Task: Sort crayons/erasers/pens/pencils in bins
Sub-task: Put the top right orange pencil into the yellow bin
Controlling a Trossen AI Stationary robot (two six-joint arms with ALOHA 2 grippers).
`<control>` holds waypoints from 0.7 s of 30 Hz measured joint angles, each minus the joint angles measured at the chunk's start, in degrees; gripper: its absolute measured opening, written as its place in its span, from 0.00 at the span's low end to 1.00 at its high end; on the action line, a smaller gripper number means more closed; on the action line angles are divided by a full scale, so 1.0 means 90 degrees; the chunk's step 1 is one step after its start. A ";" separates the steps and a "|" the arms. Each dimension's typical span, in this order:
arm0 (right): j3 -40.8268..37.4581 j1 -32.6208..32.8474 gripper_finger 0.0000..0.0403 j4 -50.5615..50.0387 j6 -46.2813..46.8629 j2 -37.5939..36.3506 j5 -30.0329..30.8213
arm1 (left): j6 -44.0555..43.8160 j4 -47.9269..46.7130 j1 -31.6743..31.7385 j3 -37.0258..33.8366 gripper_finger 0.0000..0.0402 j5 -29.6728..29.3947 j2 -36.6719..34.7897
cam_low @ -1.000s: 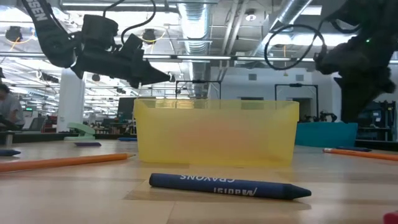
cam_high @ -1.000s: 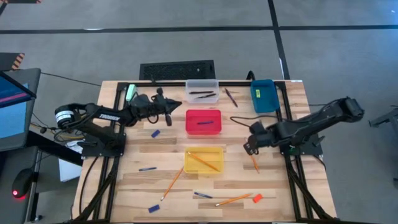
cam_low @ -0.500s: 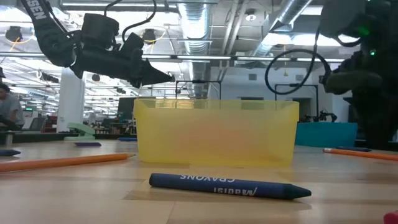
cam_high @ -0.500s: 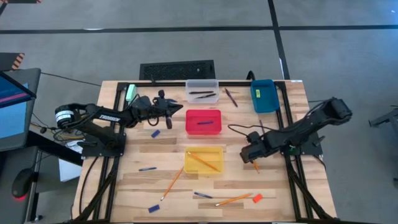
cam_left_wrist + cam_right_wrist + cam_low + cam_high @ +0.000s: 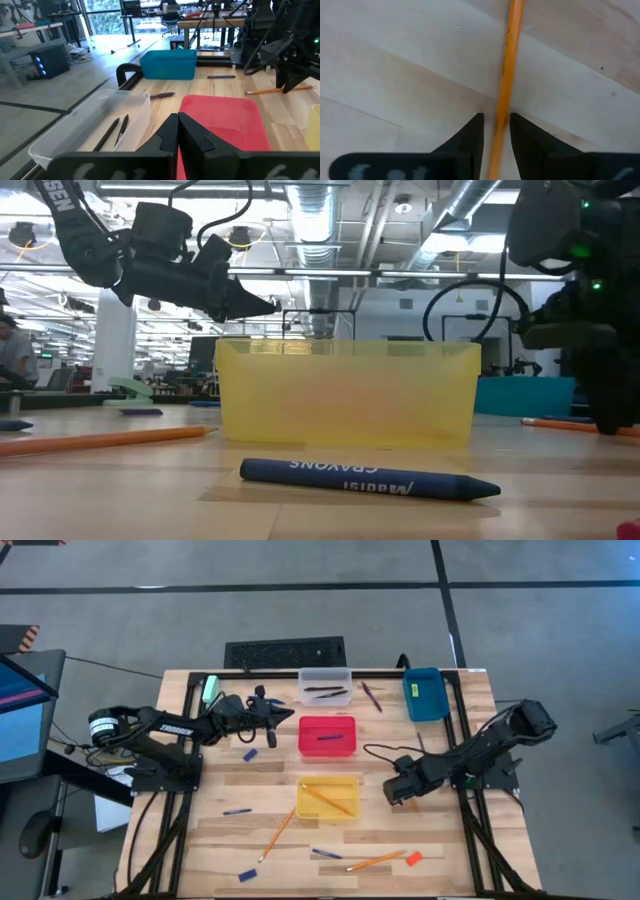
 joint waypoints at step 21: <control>-0.0057 0.0000 0.09 0.0118 -0.0457 -0.0200 0.0008 | -0.0080 0.0012 0.0000 0.0000 0.00 0.0012 0.0000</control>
